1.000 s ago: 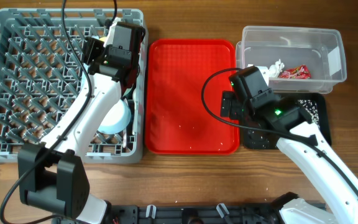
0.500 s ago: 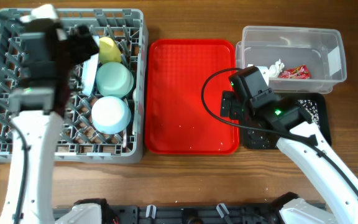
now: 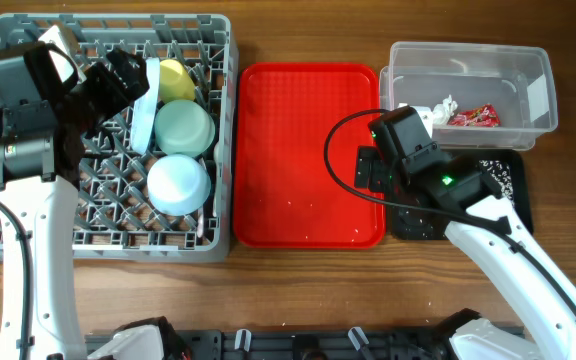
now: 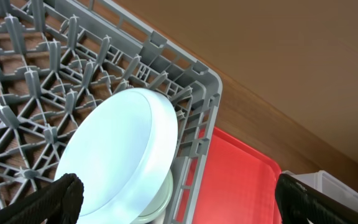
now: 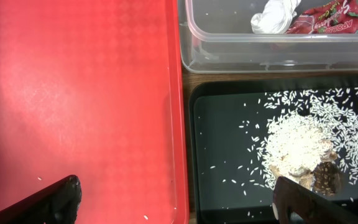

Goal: Sort waste into correct bins and load items into the dishwasher rack

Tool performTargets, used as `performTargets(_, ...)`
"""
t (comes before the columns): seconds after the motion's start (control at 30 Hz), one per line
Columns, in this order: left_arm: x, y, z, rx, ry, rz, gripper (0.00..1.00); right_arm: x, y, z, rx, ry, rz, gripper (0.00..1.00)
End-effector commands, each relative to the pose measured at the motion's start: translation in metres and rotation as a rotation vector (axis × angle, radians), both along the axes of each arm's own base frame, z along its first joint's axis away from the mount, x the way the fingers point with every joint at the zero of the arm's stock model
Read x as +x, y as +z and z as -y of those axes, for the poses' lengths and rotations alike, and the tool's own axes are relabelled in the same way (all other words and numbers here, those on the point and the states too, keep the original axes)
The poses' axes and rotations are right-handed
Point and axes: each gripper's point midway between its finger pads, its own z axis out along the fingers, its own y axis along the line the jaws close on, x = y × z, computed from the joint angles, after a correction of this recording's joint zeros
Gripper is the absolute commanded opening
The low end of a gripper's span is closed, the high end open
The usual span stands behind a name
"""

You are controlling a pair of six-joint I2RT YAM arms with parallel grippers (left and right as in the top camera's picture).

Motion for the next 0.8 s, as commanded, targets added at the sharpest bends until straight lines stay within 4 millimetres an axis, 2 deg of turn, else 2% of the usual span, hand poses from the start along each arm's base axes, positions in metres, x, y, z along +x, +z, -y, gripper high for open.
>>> performTargets(0.0,0.000,0.001,0.000,-0.021,0.000,0.001,1.00,0.003,0.004,0.003,-0.011,-0.011,0.017,1.00)
performTargets(0.37,0.000,0.001,0.000,-0.021,0.000,0.001,1.00,0.003,0.004,0.002,-0.008,-0.011,0.017,1.00)
performTargets(0.47,0.000,0.001,0.000,-0.021,0.000,0.001,1.00,0.002,0.010,0.003,0.002,-0.010,0.034,1.00)
performTargets(0.57,0.000,0.001,0.000,-0.021,0.000,0.001,1.00,-0.003,0.032,0.005,0.040,-0.011,0.104,1.00)
performTargets(0.7,0.000,0.001,0.000,-0.021,0.000,0.001,1.00,-0.018,0.076,0.013,0.116,-0.012,0.245,1.00)
performTargets(0.77,0.000,0.001,0.000,-0.021,0.000,0.001,1.00,-0.036,0.112,0.023,0.183,-0.013,0.367,1.00)
